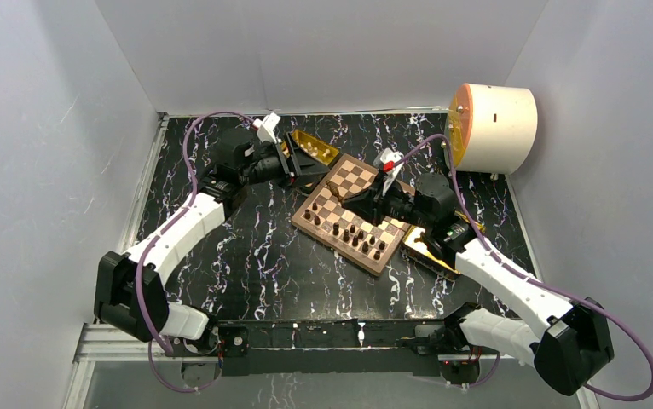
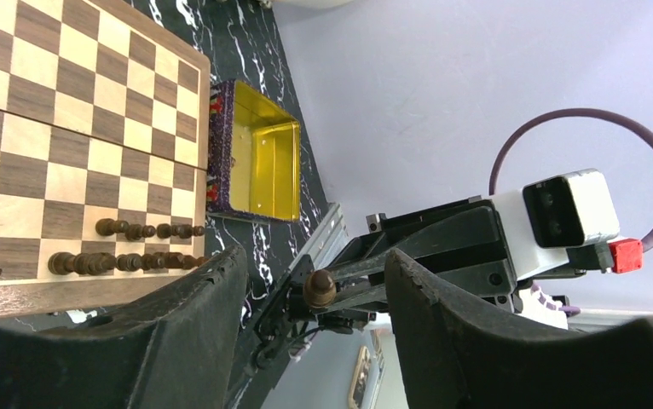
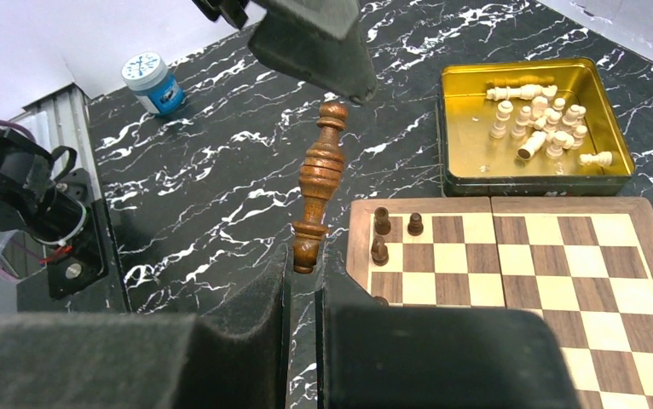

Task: Set up the chess pieces on the board
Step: Pick up the chess piece at the center of the board.

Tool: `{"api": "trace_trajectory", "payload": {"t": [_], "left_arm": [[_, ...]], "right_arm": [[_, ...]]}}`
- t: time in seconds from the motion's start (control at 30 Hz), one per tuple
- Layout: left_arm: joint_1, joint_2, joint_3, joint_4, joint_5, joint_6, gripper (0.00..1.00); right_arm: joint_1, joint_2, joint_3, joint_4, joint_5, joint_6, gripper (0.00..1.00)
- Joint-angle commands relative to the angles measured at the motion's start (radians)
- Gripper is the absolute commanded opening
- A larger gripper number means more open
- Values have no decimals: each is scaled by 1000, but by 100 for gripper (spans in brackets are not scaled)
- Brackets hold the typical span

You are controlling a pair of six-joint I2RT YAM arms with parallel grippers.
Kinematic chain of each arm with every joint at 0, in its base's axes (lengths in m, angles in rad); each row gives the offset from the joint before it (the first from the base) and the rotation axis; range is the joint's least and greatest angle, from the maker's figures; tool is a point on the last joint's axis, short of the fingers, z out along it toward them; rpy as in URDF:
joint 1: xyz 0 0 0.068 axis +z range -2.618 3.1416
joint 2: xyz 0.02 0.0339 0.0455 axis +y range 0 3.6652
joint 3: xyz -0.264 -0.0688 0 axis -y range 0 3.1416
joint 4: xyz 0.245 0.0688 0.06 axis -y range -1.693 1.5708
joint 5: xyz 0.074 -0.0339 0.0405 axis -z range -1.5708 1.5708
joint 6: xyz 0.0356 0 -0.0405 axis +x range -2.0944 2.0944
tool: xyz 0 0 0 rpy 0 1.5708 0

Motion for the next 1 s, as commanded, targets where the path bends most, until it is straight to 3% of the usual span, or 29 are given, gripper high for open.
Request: {"api": "trace_trajectory", "payload": {"t": [0.0, 0.5, 0.87, 0.97], "left_arm": [[3, 7, -11, 44, 84, -30, 56], [3, 17, -68, 87, 133, -54, 41], [3, 39, -61, 62, 147, -36, 22], [3, 30, -64, 50, 138, -32, 12]], "right_arm": [[9, -11, 3, 89, -12, 38, 0], [20, 49, 20, 117, -2, 52, 0], [21, 75, 26, 105, -27, 46, 0], [21, 66, 21, 110, -10, 78, 10]]}}
